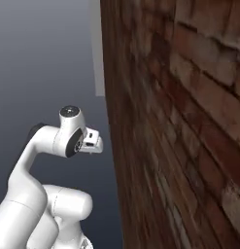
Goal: Take the fork and place it on the left side of the plate. Then take the spoon and place it on the right side of the plate. Make sure they're directly next to the plate.
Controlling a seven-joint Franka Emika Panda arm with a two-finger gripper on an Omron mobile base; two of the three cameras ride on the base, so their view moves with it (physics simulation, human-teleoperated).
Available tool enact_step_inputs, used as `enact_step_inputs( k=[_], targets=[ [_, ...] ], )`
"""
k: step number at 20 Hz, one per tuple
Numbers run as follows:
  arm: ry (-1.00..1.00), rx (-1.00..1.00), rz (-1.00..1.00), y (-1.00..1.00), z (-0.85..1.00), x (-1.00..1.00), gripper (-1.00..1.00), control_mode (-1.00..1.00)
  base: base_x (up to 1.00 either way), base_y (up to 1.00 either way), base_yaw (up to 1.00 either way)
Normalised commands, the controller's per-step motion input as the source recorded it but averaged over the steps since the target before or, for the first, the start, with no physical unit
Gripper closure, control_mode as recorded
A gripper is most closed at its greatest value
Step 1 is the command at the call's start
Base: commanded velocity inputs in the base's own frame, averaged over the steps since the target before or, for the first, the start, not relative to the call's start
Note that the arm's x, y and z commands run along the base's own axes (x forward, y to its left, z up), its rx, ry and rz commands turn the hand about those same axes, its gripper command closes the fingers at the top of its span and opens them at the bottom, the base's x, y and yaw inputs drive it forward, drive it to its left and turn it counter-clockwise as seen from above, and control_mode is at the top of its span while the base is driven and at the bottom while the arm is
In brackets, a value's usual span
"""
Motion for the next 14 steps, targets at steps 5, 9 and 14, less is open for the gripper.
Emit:
enact_step_inputs(
  k=[5, 9, 14],
  targets=[
    [0.00, 0.00, 0.00, 0.00, 0.00, 0.00, -1.00, 1.00, 1.00, 0.99, -0.29],
    [0.00, 0.00, 0.00, 0.00, 0.00, 0.00, -1.00, 1.00, 1.00, 1.00, -0.28],
    [0.00, 0.00, 0.00, 0.00, 0.00, 0.00, -1.00, 1.00, 1.00, 1.00, -0.26]
  ],
)
